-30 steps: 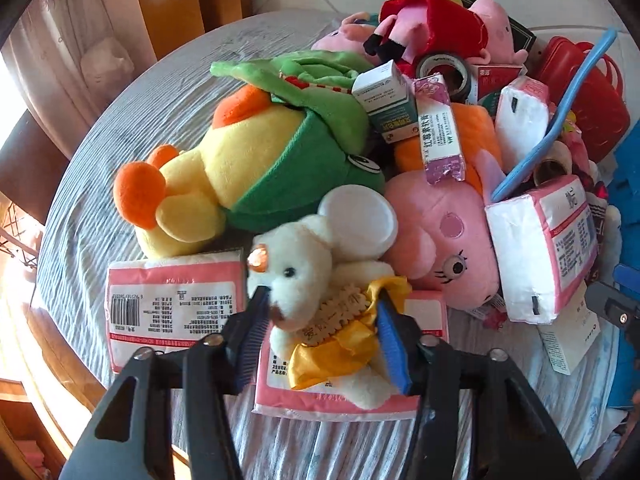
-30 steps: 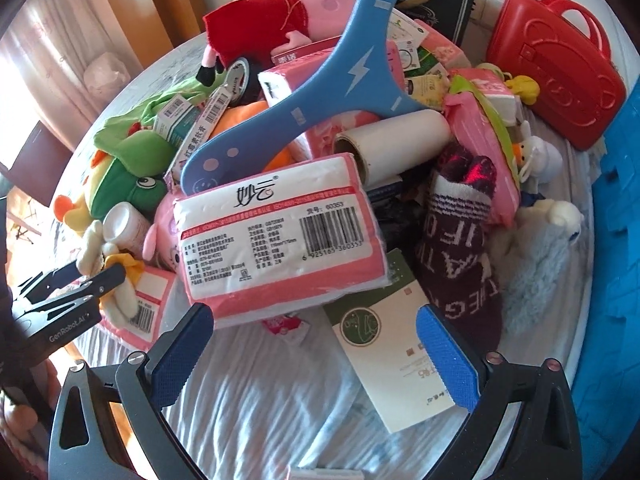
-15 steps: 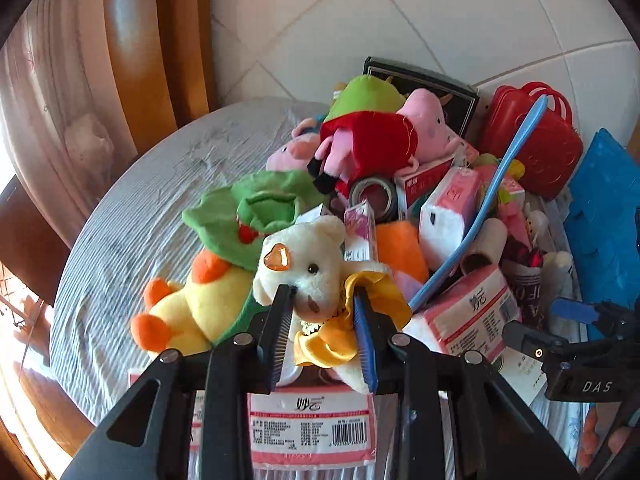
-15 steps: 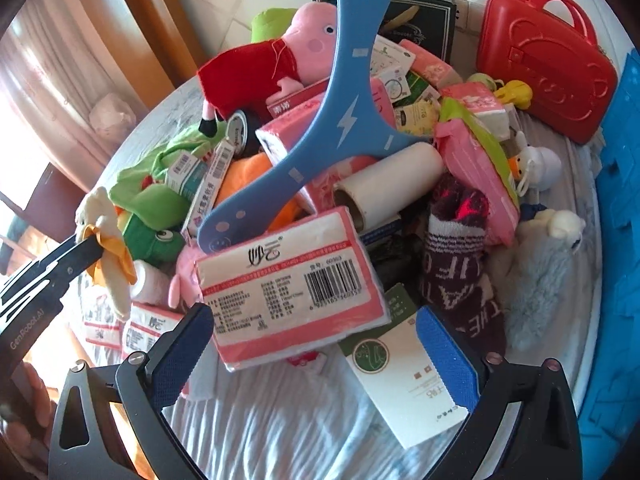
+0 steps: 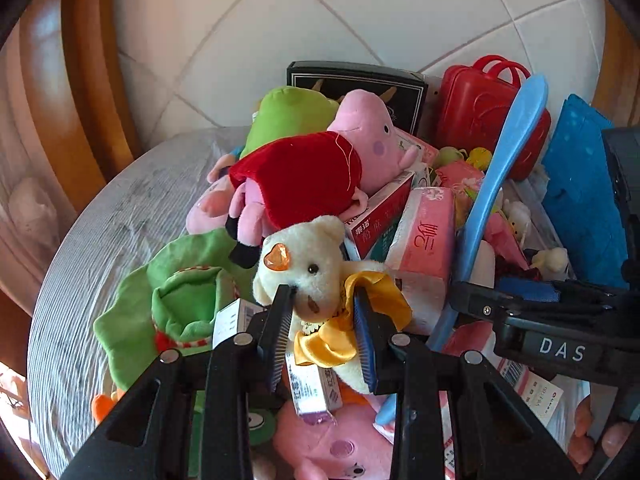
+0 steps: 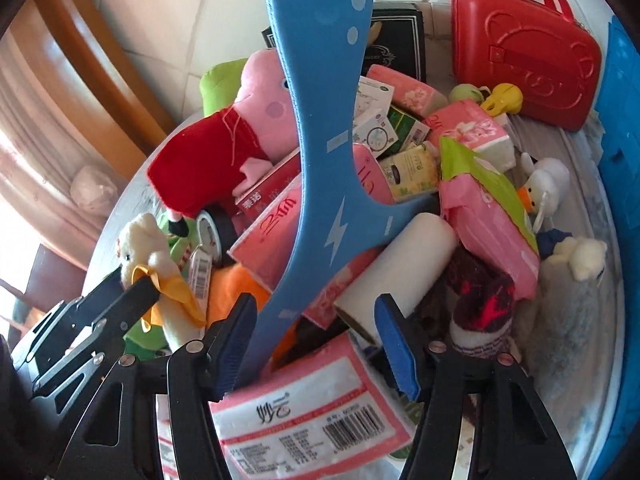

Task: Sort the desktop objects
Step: 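Grasp the white teddy bear with the left tool while the right tool grasps the blue hanger, then lift the teddy bear and blue hanger and carry both over the crate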

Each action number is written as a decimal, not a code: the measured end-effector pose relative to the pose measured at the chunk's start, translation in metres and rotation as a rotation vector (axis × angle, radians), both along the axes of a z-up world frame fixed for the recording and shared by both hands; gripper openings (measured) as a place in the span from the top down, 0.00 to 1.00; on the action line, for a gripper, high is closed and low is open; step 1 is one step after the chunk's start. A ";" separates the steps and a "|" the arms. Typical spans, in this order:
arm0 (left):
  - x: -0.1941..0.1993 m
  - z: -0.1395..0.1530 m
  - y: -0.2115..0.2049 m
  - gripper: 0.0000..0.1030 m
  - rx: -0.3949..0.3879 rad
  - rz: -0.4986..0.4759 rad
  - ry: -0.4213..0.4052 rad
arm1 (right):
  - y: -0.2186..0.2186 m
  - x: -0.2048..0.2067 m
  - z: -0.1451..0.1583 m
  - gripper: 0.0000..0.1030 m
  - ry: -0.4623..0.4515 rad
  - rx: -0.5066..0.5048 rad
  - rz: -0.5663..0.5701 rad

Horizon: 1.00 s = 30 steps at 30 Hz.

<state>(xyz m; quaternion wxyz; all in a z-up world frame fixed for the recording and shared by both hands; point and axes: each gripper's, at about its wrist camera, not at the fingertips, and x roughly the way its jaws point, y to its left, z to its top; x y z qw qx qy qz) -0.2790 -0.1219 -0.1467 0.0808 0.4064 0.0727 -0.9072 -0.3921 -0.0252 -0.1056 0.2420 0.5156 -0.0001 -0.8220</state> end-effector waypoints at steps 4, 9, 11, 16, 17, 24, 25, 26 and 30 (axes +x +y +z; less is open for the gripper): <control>-0.020 -0.017 -0.007 0.71 0.004 -0.032 -0.048 | -0.009 -0.015 -0.017 0.41 -0.049 -0.015 -0.015; -0.028 -0.019 -0.008 0.71 0.007 -0.060 -0.048 | -0.024 -0.021 -0.020 0.59 -0.031 -0.006 0.010; -0.029 -0.017 -0.008 0.71 0.016 -0.065 -0.047 | -0.026 -0.018 -0.018 0.60 -0.019 0.006 0.010; -0.020 -0.002 -0.005 0.71 0.034 -0.086 -0.020 | -0.026 -0.003 -0.001 0.70 0.087 0.066 -0.003; -0.019 0.002 -0.004 0.71 0.032 -0.090 -0.011 | -0.023 -0.001 0.004 0.72 0.096 0.061 -0.008; 0.000 0.029 0.016 0.71 0.010 -0.124 0.044 | -0.008 0.019 0.035 0.84 0.182 0.079 -0.036; 0.003 0.031 0.018 0.71 0.005 -0.127 0.044 | -0.006 0.023 0.039 0.84 0.187 0.081 -0.036; 0.005 0.032 0.021 0.71 0.004 -0.132 0.042 | -0.005 0.024 0.042 0.85 0.190 0.083 -0.038; 0.012 0.032 0.024 0.71 0.000 -0.132 0.023 | 0.009 0.023 0.036 0.82 0.102 0.061 -0.008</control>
